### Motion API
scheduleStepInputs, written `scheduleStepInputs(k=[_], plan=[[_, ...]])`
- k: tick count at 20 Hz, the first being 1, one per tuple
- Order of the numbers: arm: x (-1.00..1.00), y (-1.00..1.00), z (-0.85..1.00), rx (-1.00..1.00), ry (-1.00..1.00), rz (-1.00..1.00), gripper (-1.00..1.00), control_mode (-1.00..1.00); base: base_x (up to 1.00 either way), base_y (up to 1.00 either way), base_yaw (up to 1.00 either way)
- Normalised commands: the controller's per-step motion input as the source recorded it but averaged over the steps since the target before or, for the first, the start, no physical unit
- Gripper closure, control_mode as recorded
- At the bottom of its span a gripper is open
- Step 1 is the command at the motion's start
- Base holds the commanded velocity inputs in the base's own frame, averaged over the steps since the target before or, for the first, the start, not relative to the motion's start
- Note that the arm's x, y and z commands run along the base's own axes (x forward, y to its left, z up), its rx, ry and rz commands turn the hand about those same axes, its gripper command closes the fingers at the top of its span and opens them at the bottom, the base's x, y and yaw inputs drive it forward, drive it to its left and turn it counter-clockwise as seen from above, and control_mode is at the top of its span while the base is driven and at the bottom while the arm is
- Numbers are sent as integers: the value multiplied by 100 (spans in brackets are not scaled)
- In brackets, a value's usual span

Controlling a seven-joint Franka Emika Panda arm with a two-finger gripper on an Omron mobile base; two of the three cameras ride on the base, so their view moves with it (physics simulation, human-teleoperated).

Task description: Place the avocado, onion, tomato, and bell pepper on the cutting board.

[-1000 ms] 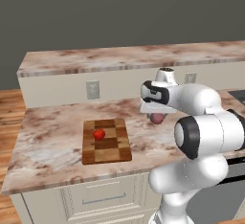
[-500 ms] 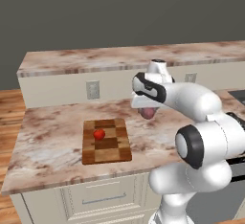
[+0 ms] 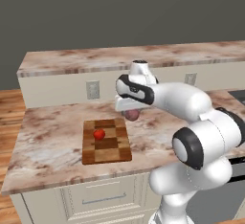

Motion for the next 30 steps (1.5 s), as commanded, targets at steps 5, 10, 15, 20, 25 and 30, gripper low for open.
scheduleStepInputs(k=[5,10,15,20,25,30], plan=[[2,49,-2,0,0,15,100,-100,0,0,0],[18,12,-26,0,1,10,100,-100,0,0,0],[19,6,-33,0,2,10,100,-100,0,0,0],[7,8,-23,0,0,9,100,-100,0,0,0],[5,7,-27,0,0,8,100,-100,0,0,0],[5,8,-25,0,0,9,100,-100,0,0,0]])
